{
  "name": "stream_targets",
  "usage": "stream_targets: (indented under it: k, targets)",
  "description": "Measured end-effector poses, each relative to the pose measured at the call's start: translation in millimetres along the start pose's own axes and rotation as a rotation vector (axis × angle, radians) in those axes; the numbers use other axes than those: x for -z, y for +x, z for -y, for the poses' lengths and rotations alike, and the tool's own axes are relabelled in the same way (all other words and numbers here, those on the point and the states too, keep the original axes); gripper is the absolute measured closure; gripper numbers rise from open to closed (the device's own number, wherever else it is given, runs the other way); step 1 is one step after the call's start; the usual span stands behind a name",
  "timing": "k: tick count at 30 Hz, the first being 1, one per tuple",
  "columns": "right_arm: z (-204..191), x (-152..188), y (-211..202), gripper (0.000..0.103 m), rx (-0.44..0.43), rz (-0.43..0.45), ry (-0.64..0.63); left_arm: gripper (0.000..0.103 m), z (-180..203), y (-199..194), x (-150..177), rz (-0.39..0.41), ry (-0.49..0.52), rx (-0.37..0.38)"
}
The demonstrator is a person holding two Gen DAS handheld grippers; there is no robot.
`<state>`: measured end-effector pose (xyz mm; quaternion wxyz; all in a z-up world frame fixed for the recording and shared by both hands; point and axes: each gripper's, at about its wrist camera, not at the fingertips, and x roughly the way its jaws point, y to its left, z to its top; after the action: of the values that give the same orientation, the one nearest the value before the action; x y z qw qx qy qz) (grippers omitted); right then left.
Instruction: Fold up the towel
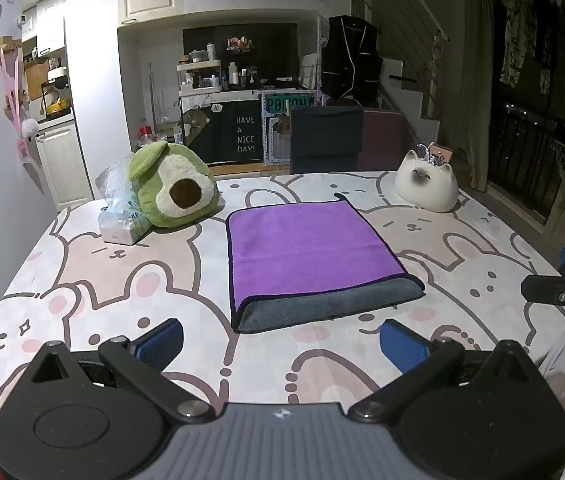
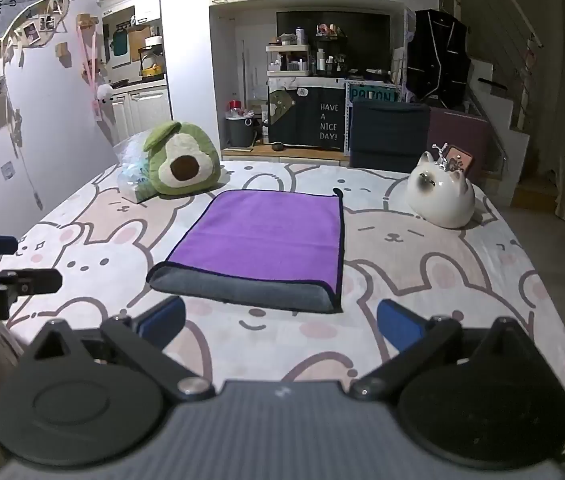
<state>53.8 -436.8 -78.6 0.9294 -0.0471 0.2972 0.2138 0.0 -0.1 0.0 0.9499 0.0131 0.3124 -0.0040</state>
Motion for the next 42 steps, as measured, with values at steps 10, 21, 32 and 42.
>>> stream_targets:
  k: [10, 21, 32, 42]
  targets:
    - [0.1, -0.6, -0.9, 0.0, 0.002, 0.001, 0.002, 0.0, -0.2, 0.0, -0.1, -0.001, -0.006, 0.004]
    - [1.4, -1.2, -2.5, 0.0, 0.013, 0.002, -0.003, 0.0, 1.1, -0.9, 0.2, -0.004, -0.007, 0.008]
    - [-0.7, -0.6, -2.3, 0.0, 0.016, 0.002, -0.005, 0.0, 0.4, -0.4, -0.1, -0.007, -0.011, 0.011]
    - [-0.9, -0.4, -2.6, 0.0, 0.016, 0.003, -0.005, 0.0, 0.2, -0.3, -0.2, -0.009, -0.013, 0.012]
